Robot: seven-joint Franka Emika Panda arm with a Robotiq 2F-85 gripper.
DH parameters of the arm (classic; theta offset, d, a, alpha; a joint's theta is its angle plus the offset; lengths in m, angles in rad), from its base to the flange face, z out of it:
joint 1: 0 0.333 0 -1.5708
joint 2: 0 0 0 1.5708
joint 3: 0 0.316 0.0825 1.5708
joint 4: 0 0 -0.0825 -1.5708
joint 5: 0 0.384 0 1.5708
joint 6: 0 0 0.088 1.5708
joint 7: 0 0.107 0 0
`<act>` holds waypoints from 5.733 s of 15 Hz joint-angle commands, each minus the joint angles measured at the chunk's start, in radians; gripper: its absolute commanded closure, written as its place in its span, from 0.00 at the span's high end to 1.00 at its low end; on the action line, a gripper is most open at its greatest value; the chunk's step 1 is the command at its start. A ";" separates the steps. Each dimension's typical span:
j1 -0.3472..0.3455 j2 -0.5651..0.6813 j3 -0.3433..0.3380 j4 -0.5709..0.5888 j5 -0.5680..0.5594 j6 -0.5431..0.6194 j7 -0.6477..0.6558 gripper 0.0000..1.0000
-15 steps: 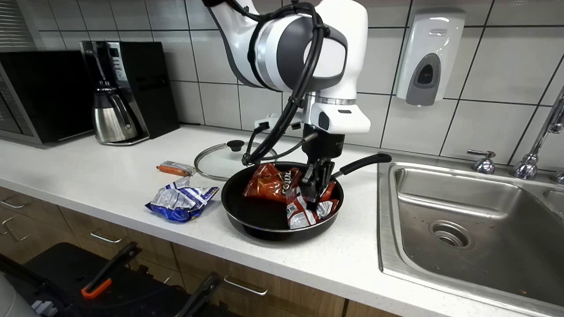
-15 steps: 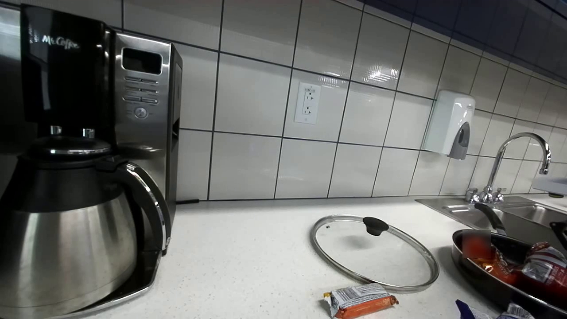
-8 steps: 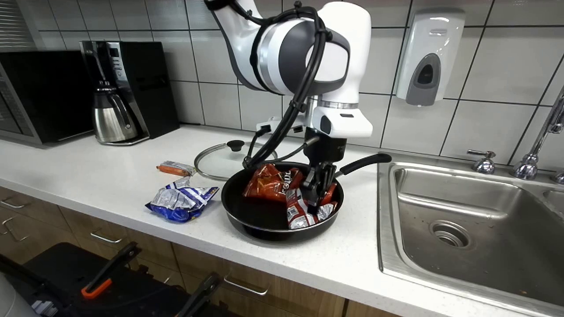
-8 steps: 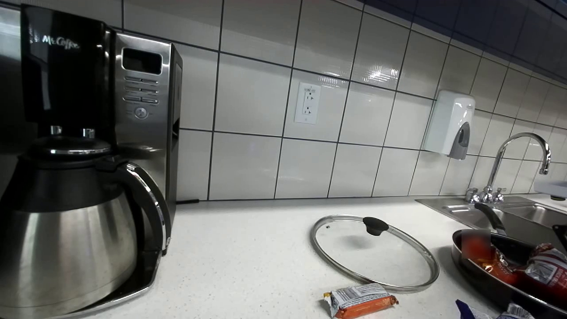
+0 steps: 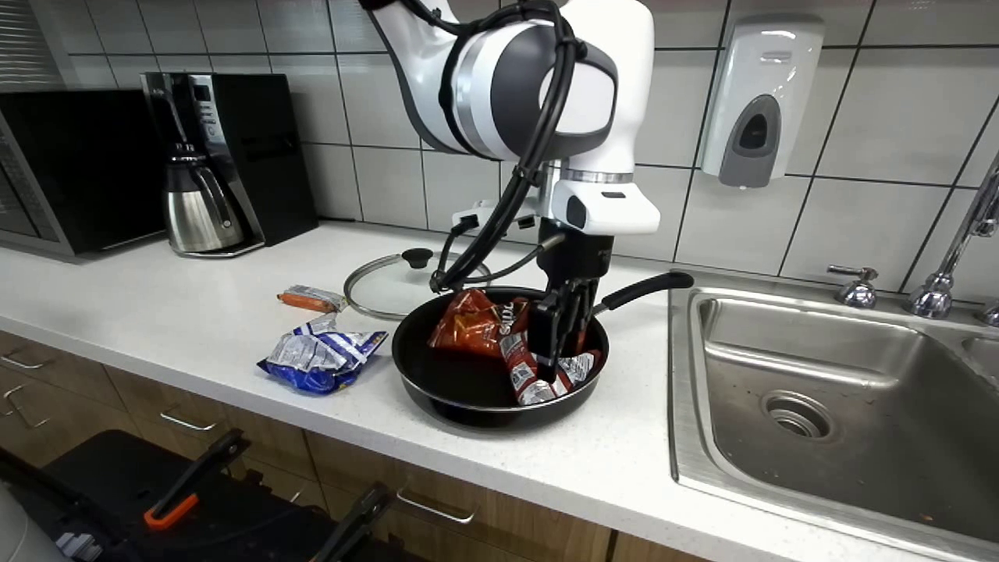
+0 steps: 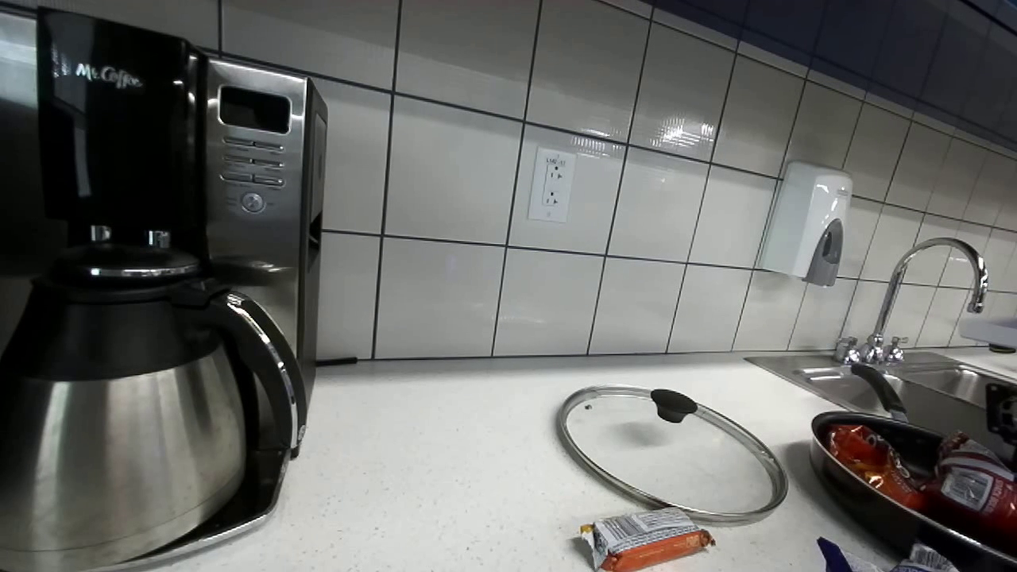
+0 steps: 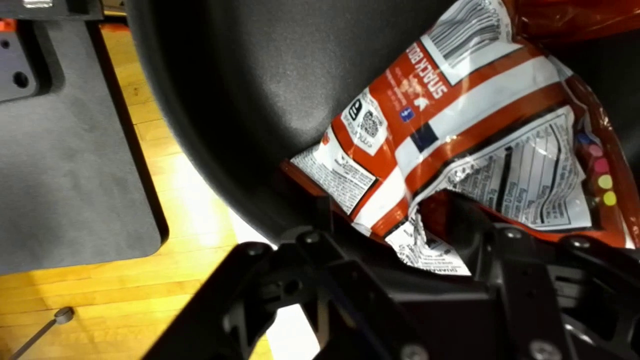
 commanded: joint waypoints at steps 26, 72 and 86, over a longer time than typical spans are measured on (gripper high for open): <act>0.107 -0.557 0.312 -0.343 -0.027 -0.034 0.025 1.00; 0.286 -0.215 0.402 -0.321 0.076 0.087 0.302 1.00; 0.296 -0.169 0.387 -0.319 0.089 0.139 0.294 0.34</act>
